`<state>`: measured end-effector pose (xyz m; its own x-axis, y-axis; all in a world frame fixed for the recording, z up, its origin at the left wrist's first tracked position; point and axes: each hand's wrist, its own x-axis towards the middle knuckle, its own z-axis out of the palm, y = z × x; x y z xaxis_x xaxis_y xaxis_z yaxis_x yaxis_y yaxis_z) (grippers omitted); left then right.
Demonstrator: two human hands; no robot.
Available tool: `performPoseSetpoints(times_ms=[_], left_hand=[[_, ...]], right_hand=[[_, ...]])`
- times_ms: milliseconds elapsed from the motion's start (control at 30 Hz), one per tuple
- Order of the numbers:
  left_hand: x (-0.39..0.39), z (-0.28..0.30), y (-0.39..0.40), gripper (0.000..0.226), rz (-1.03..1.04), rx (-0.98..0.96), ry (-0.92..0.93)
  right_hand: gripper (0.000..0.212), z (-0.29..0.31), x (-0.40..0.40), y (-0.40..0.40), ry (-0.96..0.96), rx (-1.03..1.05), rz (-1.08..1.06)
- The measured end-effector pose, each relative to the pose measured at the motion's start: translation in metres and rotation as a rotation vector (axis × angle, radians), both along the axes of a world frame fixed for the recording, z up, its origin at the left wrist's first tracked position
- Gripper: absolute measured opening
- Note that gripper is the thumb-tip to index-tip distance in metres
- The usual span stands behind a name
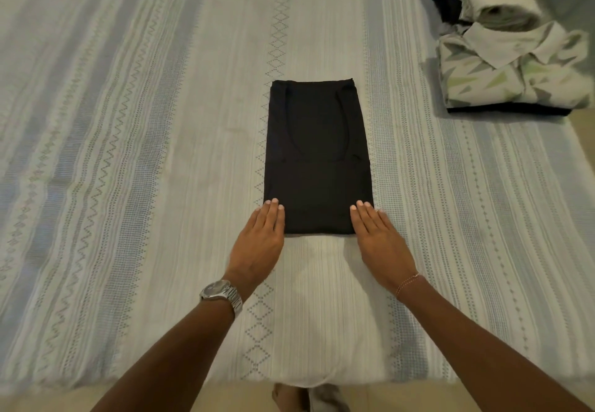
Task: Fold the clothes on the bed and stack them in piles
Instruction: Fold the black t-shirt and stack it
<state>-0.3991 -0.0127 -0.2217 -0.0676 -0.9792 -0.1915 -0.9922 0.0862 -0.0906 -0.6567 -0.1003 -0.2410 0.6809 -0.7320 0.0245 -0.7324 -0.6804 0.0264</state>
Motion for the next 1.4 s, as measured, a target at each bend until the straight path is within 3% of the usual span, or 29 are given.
performPoseSetpoints(times_ms=[233, 300, 367, 400, 533, 667, 833, 1100, 1400], left_hand=[[0.003, 0.002, 0.045, 0.074, -0.133, -0.029, 0.039], [-0.001, 0.008, 0.062, 0.058, -0.177, -0.069, 0.075], [-0.009, 0.015, 0.080, 0.026, -0.185, -0.152, 0.160], [-0.013, 0.020, 0.088, 0.014, -0.113, -0.184, 0.261], [-0.012, 0.034, 0.105, 0.026, 0.241, -0.234, 0.625], [-0.008, 0.053, 0.094, 0.021, 0.418, -0.296, 0.883], [-0.005, 0.071, 0.059, 0.006, 0.625, -0.381, 1.027], [-0.005, 0.078, -0.015, 0.025, 0.728, -0.424, 1.142], [0.004, 0.043, -0.090, 0.034, 0.828, -0.457, 1.121]], right_hand=[[0.079, 0.017, -0.031, 0.042, -0.019, 0.006, 0.081], [0.071, 0.023, -0.038, 0.058, -0.057, 0.036, 0.082], [0.053, 0.030, -0.045, 0.072, -0.103, 0.075, 0.069], [0.043, 0.036, -0.048, 0.079, -0.137, 0.126, 0.044], [0.016, 0.068, -0.049, 0.089, -0.376, 0.547, -0.175], [0.004, 0.094, -0.045, 0.082, -0.629, 0.632, -0.381], [0.015, 0.109, -0.028, 0.057, -0.809, 0.650, -0.546], [0.052, 0.103, 0.008, 0.000, -0.952, 0.566, -0.632], [0.043, 0.070, 0.043, -0.075, -0.927, 0.409, -0.724]])
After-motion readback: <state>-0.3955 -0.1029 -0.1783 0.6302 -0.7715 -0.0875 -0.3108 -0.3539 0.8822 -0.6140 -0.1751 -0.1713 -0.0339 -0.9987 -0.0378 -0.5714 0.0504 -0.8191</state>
